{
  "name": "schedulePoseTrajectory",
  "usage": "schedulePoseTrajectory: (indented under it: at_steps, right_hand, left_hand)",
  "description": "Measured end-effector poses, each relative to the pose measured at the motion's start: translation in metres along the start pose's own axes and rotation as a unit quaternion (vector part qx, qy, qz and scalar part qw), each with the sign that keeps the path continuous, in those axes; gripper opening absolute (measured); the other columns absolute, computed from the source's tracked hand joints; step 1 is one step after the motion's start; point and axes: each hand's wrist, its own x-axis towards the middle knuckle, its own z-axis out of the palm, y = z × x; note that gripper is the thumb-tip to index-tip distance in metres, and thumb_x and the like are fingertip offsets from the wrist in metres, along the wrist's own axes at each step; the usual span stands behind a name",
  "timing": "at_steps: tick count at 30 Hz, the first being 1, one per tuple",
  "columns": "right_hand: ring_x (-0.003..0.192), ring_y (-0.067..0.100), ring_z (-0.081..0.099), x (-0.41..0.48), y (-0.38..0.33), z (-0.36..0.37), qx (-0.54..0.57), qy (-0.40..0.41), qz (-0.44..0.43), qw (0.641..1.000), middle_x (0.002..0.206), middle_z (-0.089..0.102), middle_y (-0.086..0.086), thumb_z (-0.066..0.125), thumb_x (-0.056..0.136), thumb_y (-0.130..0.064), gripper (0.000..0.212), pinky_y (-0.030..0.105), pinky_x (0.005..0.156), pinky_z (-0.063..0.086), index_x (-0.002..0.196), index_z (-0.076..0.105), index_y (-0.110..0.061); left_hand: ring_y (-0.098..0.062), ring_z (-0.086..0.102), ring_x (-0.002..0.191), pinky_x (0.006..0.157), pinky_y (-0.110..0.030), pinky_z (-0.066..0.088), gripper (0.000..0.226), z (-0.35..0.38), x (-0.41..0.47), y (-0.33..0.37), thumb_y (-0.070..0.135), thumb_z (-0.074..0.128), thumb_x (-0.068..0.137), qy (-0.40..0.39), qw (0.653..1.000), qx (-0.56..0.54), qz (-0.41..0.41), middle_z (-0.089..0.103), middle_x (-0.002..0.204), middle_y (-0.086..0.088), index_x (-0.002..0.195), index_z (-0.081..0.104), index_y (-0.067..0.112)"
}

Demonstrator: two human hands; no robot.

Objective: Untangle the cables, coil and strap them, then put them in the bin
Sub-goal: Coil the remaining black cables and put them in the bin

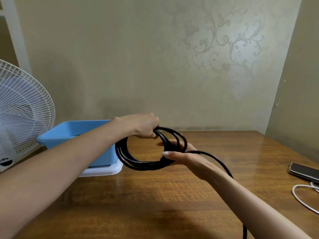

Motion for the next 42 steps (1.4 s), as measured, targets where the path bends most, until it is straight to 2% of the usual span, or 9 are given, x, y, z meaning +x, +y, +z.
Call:
schedulePoseTrajectory:
  at_steps: [3, 8, 16, 22, 27, 30, 35, 38, 42]
  right_hand:
    - [0.093, 0.027, 0.069, 0.002, -0.006, 0.001, 0.031, 0.037, -0.006, 0.999, 0.096, 0.069, 0.014, 0.065, 0.089, -0.017, 0.021, 0.041, 0.083, 0.058, 0.103, 0.062, -0.002]
    - [0.096, 0.029, 0.070, 0.004, -0.006, -0.001, 0.072, 0.053, -0.003, 0.996, 0.101, 0.072, 0.015, 0.065, 0.086, -0.007, 0.033, 0.039, 0.087, 0.056, 0.117, 0.056, -0.006]
    - [0.058, 0.023, 0.063, 0.007, 0.000, -0.004, 0.215, 0.177, -0.009, 0.960, 0.056, 0.056, 0.007, 0.061, 0.090, -0.014, 0.011, 0.042, 0.066, 0.056, 0.082, 0.060, -0.007]
    - [0.056, 0.018, 0.059, 0.017, -0.004, 0.000, 0.361, 0.271, -0.027, 0.892, 0.054, 0.053, 0.004, 0.060, 0.090, -0.013, 0.010, 0.034, 0.065, 0.055, 0.081, 0.058, -0.009]
    - [0.079, 0.022, 0.064, 0.030, -0.001, 0.034, 0.351, 0.316, -0.025, 0.881, 0.073, 0.066, 0.005, 0.065, 0.088, -0.016, 0.015, 0.033, 0.076, 0.052, 0.099, 0.063, -0.005]
    - [0.100, 0.021, 0.066, 0.032, -0.005, 0.059, 0.387, 0.328, -0.026, 0.861, 0.100, 0.070, 0.010, 0.061, 0.092, -0.011, 0.021, 0.025, 0.076, 0.056, 0.110, 0.064, -0.002]
    - [0.117, 0.025, 0.059, 0.034, -0.010, 0.078, 0.451, 0.333, -0.014, 0.828, 0.123, 0.064, 0.017, 0.048, 0.097, -0.008, 0.032, 0.027, 0.094, 0.050, 0.127, 0.054, 0.001]
    - [0.092, 0.019, 0.063, 0.033, 0.001, 0.072, 0.561, 0.241, 0.017, 0.792, 0.093, 0.072, 0.006, 0.059, 0.088, -0.010, 0.020, 0.028, 0.086, 0.049, 0.107, 0.061, -0.007]
    - [0.115, 0.024, 0.056, 0.019, 0.011, 0.051, 0.515, 0.255, 0.029, 0.818, 0.125, 0.061, 0.014, 0.071, 0.074, -0.027, 0.053, 0.044, 0.108, 0.038, 0.123, 0.057, -0.017]
  left_hand:
    - [-0.021, 0.048, 0.062, 0.051, -0.027, 0.033, 0.018, -0.003, 0.005, 0.007, 0.007, 0.065, 0.077, 0.077, 0.995, -0.061, -0.003, 0.056, 0.065, -0.007, 0.064, 0.055, 0.013]
    - [-0.015, 0.056, 0.067, 0.060, -0.025, 0.041, 0.008, 0.004, 0.014, 0.009, 0.006, 0.072, 0.071, 0.142, 0.974, -0.173, -0.038, 0.066, 0.071, -0.004, 0.072, 0.068, 0.012]
    - [-0.015, 0.064, 0.081, 0.074, -0.024, 0.053, 0.035, 0.019, 0.001, -0.006, 0.010, 0.075, 0.078, 0.116, 0.849, -0.515, -0.020, 0.068, 0.093, -0.005, 0.110, 0.058, 0.008]
    - [-0.016, 0.065, 0.107, 0.091, -0.040, 0.050, 0.102, 0.070, -0.017, -0.001, 0.069, 0.083, 0.036, 0.166, 0.620, -0.765, -0.051, 0.068, 0.117, -0.003, 0.121, 0.057, 0.017]
    - [-0.027, 0.062, 0.109, 0.094, -0.037, 0.046, 0.066, 0.112, -0.010, 0.053, 0.046, 0.080, 0.065, 0.231, 0.465, -0.853, -0.058, 0.067, 0.114, -0.014, 0.111, 0.065, 0.002]
    - [-0.024, 0.062, 0.109, 0.090, -0.032, 0.045, 0.053, 0.117, -0.002, 0.071, 0.043, 0.066, 0.073, 0.169, 0.307, -0.933, -0.079, 0.069, 0.111, -0.012, 0.111, 0.066, 0.007]
    - [-0.018, 0.057, 0.114, 0.097, -0.036, 0.043, 0.041, 0.115, 0.003, 0.072, 0.045, 0.056, 0.089, 0.231, 0.383, -0.881, -0.153, 0.064, 0.121, -0.005, 0.114, 0.069, 0.015]
    - [-0.020, 0.061, 0.085, 0.075, -0.032, 0.046, 0.031, 0.106, 0.004, 0.071, 0.037, 0.051, 0.094, 0.308, 0.348, -0.858, -0.220, 0.067, 0.091, -0.009, 0.084, 0.067, 0.012]
    - [-0.017, 0.053, 0.064, 0.060, -0.028, 0.040, 0.022, 0.089, 0.002, 0.060, 0.024, 0.045, 0.095, 0.351, 0.310, -0.828, -0.308, 0.059, 0.066, -0.001, 0.077, 0.052, 0.012]
